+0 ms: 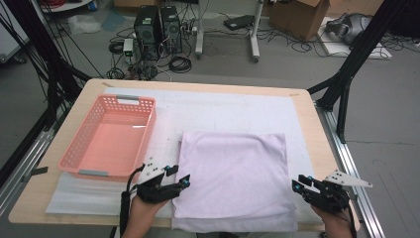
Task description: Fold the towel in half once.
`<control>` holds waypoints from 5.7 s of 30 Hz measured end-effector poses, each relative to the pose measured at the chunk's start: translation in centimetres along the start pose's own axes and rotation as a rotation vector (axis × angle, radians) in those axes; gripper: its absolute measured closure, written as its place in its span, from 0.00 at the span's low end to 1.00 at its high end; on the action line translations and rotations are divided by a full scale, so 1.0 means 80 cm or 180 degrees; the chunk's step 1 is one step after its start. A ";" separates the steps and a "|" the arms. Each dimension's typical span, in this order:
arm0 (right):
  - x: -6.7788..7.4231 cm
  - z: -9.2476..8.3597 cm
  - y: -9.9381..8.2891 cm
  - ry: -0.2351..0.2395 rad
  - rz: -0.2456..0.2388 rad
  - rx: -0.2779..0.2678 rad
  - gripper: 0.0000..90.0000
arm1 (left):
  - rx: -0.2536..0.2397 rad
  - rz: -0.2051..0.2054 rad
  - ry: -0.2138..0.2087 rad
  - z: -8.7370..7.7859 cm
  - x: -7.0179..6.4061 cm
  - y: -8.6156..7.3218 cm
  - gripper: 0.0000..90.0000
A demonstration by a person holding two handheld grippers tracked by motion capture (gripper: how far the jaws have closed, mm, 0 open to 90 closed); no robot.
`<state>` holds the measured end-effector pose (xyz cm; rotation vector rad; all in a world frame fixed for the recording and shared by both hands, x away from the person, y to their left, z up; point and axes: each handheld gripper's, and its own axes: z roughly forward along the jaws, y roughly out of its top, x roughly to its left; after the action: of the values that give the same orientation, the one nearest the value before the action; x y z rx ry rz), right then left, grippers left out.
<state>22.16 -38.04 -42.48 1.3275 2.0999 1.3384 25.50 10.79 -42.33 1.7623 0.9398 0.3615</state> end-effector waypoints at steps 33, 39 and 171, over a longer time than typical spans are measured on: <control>-0.101 0.190 0.131 -0.0032 -0.0049 0.1152 0.68 | 0.0896 -0.0039 0.0205 0.163 0.118 0.067 0.62; -0.091 0.180 0.137 0.0077 -0.0274 0.1012 0.92 | 0.0504 0.0117 0.0389 0.154 0.107 0.082 0.94; 0.044 0.008 -0.025 0.0106 -0.0438 0.0382 0.94 | 0.0391 0.0534 0.0119 -0.029 -0.068 -0.073 0.89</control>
<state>19.69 -35.01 -43.75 1.1882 2.2805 1.2035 18.08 9.08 -45.58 1.9594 0.8578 0.4538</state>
